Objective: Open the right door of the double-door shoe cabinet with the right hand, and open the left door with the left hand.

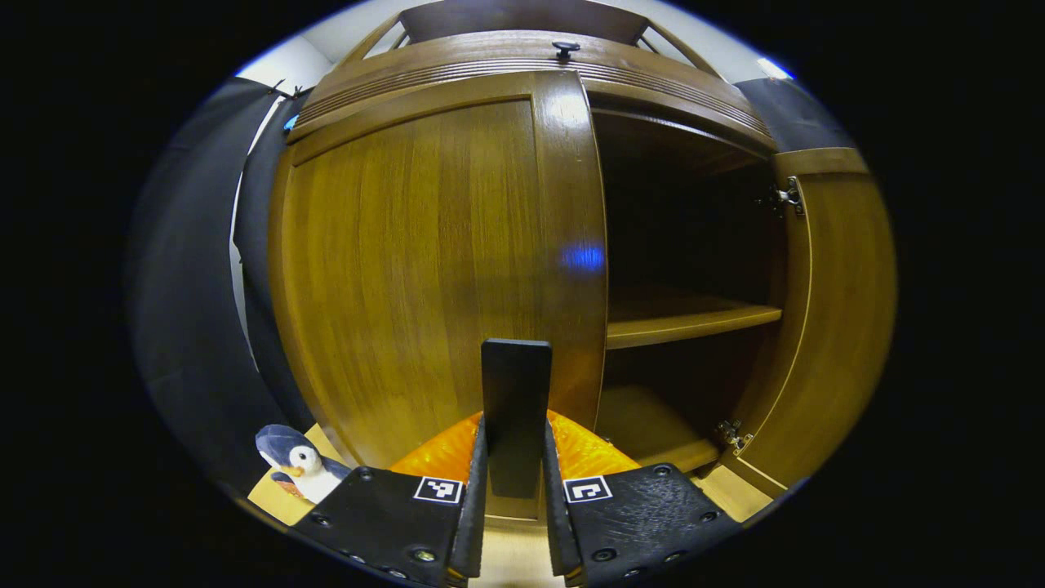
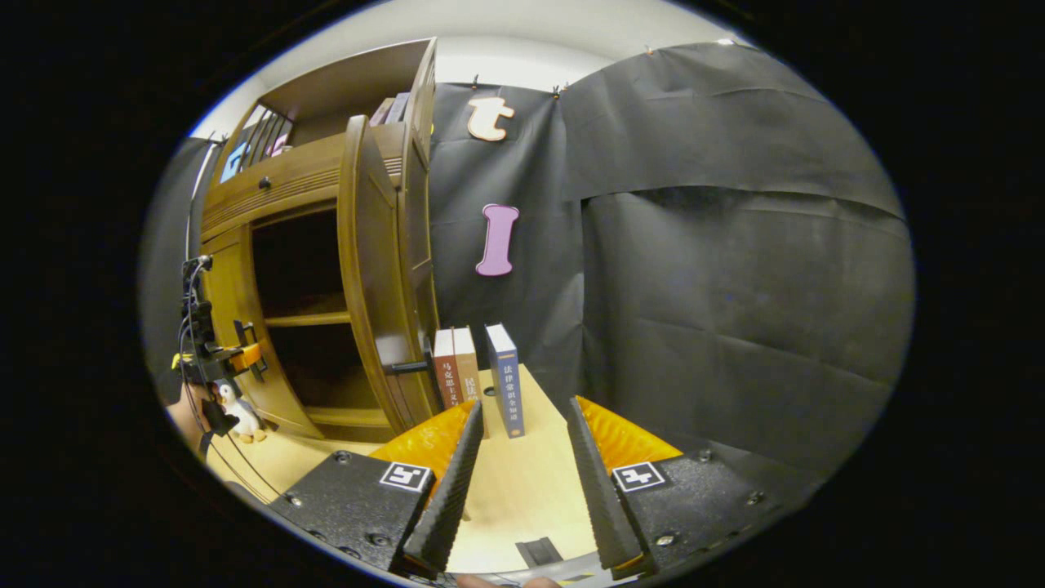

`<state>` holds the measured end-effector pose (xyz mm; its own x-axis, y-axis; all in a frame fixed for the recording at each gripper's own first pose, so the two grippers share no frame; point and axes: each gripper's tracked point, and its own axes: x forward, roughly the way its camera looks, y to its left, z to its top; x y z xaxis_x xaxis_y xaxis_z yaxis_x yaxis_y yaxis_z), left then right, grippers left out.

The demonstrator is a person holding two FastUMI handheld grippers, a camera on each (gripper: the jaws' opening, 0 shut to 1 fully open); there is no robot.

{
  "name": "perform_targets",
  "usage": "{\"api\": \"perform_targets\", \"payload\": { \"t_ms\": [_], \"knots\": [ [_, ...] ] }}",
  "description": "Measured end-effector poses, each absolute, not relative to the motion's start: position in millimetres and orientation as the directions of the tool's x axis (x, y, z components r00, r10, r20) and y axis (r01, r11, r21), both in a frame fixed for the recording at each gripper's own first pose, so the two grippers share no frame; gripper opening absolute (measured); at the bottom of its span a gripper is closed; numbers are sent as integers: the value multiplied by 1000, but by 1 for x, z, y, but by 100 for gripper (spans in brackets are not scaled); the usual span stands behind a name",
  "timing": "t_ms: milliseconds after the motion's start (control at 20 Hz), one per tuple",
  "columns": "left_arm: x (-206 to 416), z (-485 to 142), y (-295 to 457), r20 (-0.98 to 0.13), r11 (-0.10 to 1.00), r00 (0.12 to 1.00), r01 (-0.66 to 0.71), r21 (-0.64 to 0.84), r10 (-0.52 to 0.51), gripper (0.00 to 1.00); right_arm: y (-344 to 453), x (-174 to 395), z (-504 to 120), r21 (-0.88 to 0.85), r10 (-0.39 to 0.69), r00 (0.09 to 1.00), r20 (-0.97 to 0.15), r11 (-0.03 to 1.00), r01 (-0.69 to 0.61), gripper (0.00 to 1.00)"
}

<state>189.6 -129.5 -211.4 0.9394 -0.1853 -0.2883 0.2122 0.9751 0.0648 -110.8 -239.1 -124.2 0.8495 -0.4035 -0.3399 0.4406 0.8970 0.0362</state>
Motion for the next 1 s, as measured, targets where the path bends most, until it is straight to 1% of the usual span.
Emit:
{"api": "perform_targets", "payload": {
  "t_ms": [50,350,400,600,650,700,850,1000],
  "knots": [
    [186,-210,-128,-286,975,940,213,66,-186,31,-237,-111,-124,35,-402,851,-338,898,438,67],
    [160,-206,-113,-284,971,938,228,66,-201,31,-221,-114,-124,16,-399,853,-337,903,429,67],
    [156,-206,-110,-281,971,938,230,70,-202,31,-219,-115,-124,16,-400,853,-335,903,429,69],
    [139,-202,-96,-279,971,939,228,67,-201,31,-205,-117,-123,3,-400,856,-327,905,424,67],
    [135,-202,-92,-280,971,938,230,70,-202,31,-200,-116,-123,3,-394,859,-327,909,418,67],
    [130,-201,-87,-279,970,939,232,74,-203,31,-194,-117,-123,4,-389,862,-325,911,413,70],
    [117,-199,-75,-272,968,939,238,75,-210,31,-176,-113,-123,-1,-364,874,-322,923,384,67],
    [102,-197,-65,-270,967,939,243,76,-214,30,-155,-111,-125,-2,-329,886,-326,938,348,67]
  ]
}}
